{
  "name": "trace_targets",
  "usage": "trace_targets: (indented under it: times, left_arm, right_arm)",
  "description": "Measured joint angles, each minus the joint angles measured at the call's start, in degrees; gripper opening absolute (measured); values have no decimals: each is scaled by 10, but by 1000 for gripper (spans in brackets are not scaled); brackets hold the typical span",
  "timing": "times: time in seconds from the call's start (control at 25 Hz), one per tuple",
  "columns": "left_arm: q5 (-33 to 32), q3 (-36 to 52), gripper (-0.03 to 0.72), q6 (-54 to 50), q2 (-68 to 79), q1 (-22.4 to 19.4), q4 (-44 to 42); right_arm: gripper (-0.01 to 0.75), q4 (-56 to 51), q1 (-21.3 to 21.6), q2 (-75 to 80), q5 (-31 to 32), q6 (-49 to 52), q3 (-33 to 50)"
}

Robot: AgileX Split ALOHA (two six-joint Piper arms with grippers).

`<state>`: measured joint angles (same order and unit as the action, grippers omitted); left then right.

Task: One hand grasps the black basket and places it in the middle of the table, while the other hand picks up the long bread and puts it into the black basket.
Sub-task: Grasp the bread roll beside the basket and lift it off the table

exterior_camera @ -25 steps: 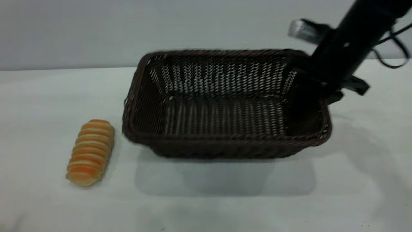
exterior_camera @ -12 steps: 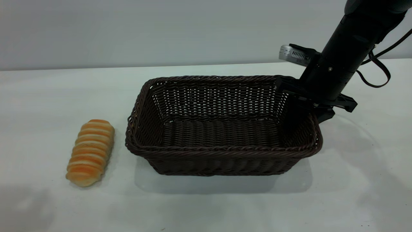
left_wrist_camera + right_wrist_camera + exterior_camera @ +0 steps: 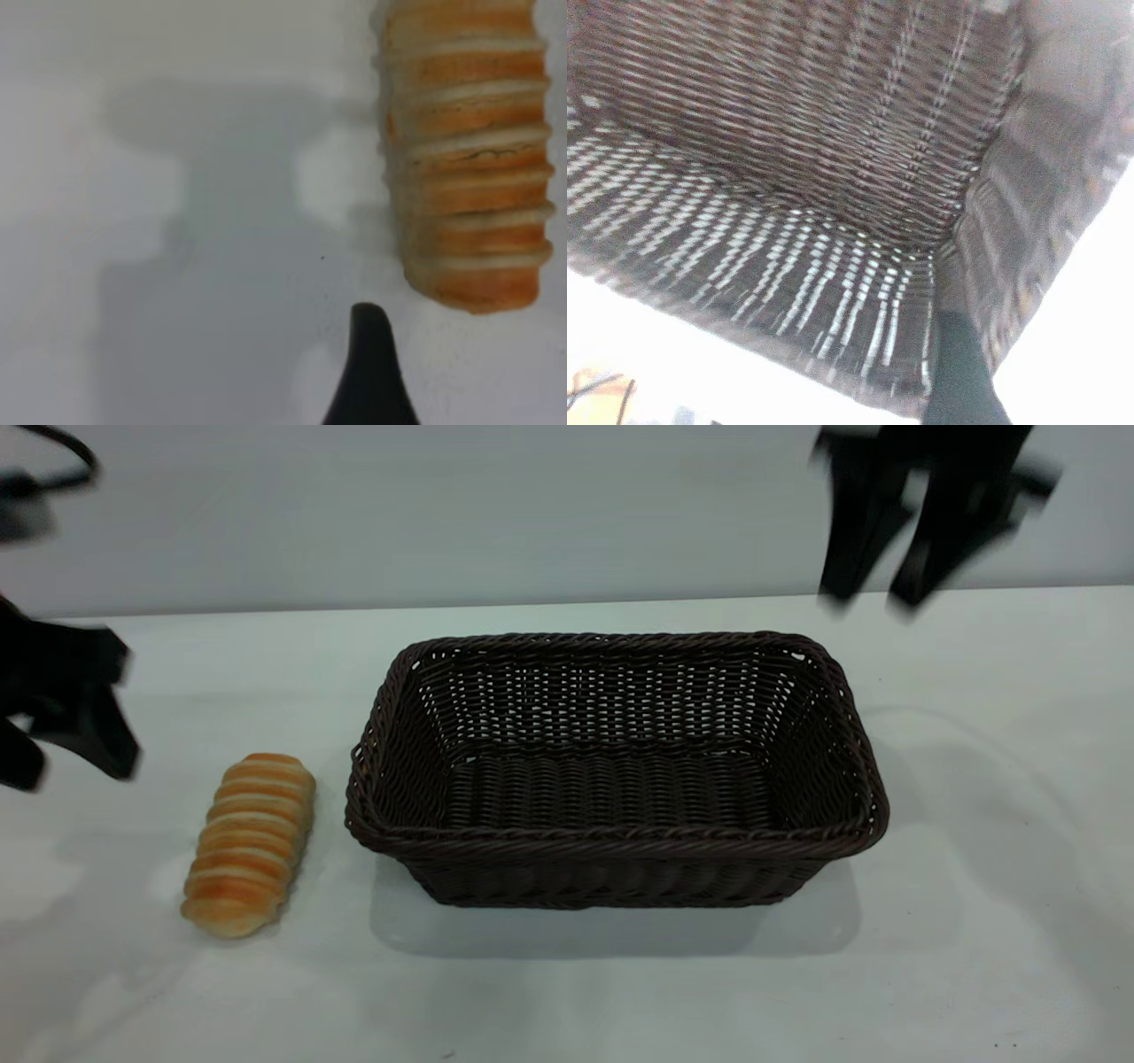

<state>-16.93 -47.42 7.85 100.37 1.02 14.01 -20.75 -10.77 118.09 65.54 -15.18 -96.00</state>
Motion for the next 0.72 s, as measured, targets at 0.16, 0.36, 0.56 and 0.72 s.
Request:
trace_targets:
  times: [0.16, 0.36, 0.56, 0.72]
  left_arm:
    - [9, -42, 590, 0, 74, 25, 0]
    - [32, -77, 590, 1, 148, 58, 1]
    - [67, -89, 590, 1, 207, 63, 3]
    - [96, -91, 571, 1, 234, 73, 5]
  right_arm:
    - [507, 6, 0, -114, 35, 0, -1]
    - [507, 6, 0, -239, 47, 0, 2]
    - [507, -10, 0, -360, 52, -14, 69]
    - [507, -28, 0, -465, 55, -32, 172]
